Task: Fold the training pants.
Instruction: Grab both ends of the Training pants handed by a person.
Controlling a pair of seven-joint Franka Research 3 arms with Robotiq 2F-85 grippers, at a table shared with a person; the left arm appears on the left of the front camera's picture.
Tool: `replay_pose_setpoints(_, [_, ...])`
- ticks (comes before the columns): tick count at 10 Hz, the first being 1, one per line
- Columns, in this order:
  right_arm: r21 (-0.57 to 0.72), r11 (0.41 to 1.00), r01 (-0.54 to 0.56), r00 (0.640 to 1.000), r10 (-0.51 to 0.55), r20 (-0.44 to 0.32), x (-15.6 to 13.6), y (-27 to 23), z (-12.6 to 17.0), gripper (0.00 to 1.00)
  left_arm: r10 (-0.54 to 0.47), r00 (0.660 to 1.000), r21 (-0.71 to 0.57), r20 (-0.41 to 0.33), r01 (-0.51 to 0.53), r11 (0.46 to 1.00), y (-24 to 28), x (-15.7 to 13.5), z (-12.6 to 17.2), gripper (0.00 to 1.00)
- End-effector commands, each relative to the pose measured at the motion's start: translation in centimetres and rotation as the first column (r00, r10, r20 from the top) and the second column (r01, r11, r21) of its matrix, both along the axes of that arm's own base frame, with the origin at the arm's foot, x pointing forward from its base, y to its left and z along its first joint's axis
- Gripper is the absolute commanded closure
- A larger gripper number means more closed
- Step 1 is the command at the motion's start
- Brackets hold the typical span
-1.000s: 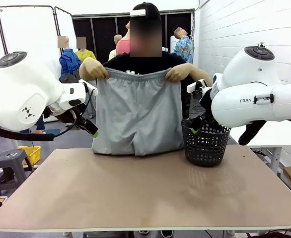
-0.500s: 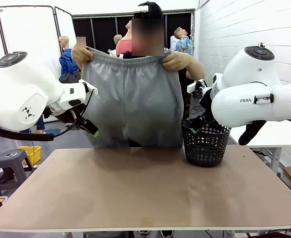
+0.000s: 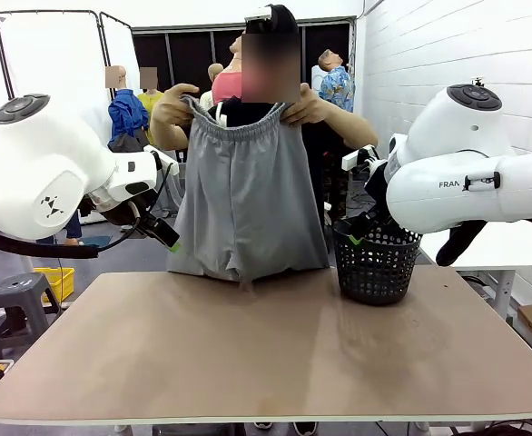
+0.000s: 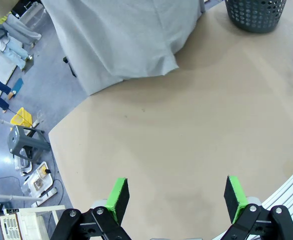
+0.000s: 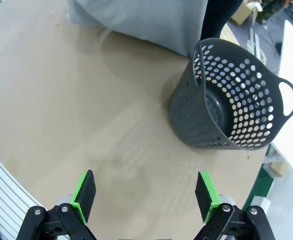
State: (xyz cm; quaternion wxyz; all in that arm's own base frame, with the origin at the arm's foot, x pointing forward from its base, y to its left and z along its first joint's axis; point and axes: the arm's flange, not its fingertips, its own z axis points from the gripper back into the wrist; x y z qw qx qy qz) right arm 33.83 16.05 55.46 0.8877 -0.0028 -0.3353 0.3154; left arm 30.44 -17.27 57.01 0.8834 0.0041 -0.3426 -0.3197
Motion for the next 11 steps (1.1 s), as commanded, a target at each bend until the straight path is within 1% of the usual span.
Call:
replay_pose_setpoints(1, [0.006,1.0,0.0,1.0,0.0,0.006,0.3,0.13,-0.2,0.0,-0.011,1.0,0.005,0.013,0.011,1.0,0.03,0.21,-0.08,0.0])
replay_pose_setpoints(11, [0.006,1.0,0.0,1.0,0.0,0.006,0.3,0.13,-0.2,0.0,-0.011,1.0,0.005,0.013,0.011,1.0,0.03,0.21,-0.08,0.0])
